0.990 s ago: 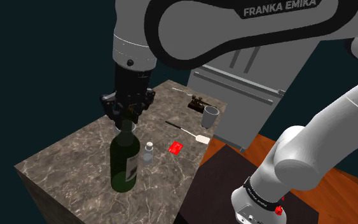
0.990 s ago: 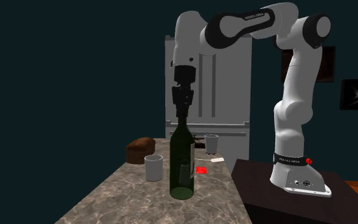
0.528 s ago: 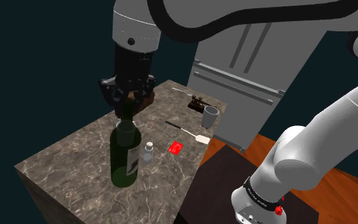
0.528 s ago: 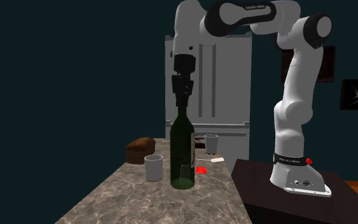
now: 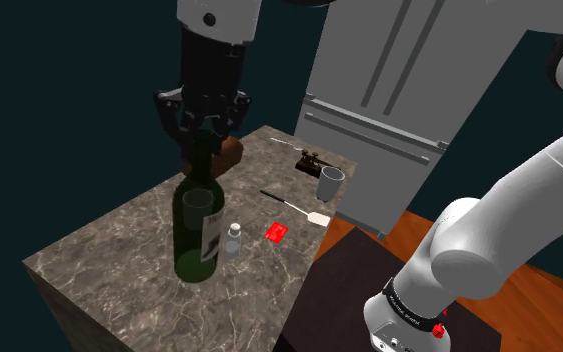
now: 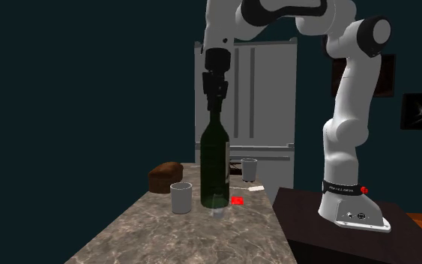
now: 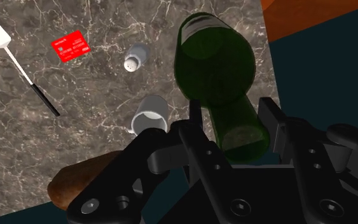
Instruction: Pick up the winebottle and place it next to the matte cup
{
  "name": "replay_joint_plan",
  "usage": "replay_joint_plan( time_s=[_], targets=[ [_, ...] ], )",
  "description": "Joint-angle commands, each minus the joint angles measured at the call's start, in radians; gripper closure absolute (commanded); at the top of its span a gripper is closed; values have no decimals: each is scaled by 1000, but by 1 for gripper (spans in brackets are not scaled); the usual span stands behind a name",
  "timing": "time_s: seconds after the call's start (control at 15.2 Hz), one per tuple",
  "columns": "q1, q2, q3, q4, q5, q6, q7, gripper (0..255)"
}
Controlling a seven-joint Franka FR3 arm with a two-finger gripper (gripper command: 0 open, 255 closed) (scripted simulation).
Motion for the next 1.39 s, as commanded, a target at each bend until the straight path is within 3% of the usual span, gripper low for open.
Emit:
replay_joint_plan(
  time_s=[0.0,0.86,1.32],
  targets=[
    [0,1,0,27,-1,-26,3,255],
    [-8,43,2,241,-26,-203,23,255],
    [-53,-59,-121,140,10,-206,-153,255]
  ],
)
